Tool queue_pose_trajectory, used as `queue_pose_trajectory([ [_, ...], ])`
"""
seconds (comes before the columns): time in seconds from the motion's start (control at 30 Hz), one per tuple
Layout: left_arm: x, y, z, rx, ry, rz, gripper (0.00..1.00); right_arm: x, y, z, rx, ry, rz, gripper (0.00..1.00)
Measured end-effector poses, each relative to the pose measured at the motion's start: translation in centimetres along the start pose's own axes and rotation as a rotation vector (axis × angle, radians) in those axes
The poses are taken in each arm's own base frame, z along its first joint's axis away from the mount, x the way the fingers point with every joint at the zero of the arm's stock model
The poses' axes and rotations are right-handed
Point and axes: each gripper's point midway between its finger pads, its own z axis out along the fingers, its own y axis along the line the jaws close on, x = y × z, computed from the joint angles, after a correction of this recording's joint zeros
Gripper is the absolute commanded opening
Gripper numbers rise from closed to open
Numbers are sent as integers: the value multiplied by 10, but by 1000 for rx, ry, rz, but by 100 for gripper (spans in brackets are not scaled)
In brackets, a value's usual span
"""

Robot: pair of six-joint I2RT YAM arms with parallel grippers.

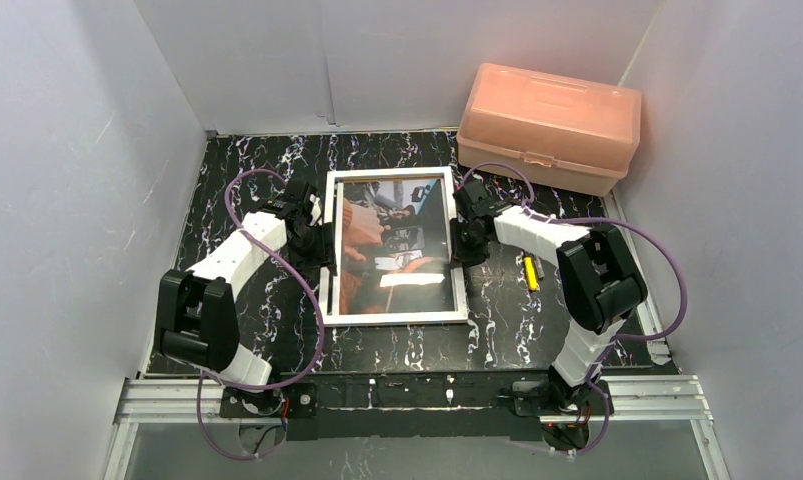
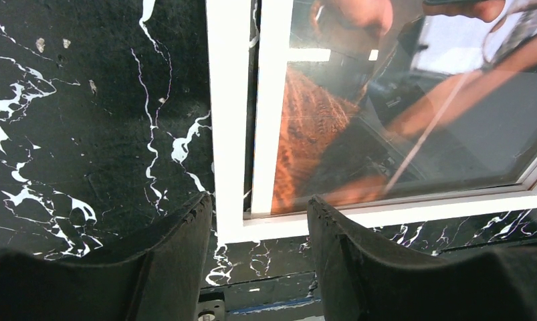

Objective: Take the photo out of the frame
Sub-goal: Adjust the photo frame at the center of the board.

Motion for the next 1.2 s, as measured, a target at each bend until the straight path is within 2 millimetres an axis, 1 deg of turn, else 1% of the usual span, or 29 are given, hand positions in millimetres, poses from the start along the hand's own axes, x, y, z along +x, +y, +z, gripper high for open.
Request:
queue_pose_trajectory([
  [0.17, 1, 1, 0, -6, 4, 2, 52, 2, 8, 0, -34, 10, -11, 50],
  [0.23, 2, 1, 0, -6, 6, 1, 52, 3, 12, -1, -52, 14, -14, 53],
  [0.5, 3, 0, 5, -5, 29, -5, 52, 4, 27, -1, -133, 22, -19, 55],
  [0.63, 0, -4, 7, 6, 41, -2, 52, 5, 33, -2, -168, 25, -22, 56],
  [0.77, -6, -11, 6, 23, 34, 8, 52, 5, 36, -2, -182, 28, -20, 67],
  [0.97, -8, -18, 5, 41, 30, 15, 52, 3, 40, -3, -198, 20, -15, 70],
  [1.13, -7, -23, 4, 51, 33, 17, 53, 2, 40, -2, -193, 19, -7, 79],
  [1.2, -6, -26, 4, 55, 34, 20, 53, 2, 39, -2, -191, 18, -7, 81],
])
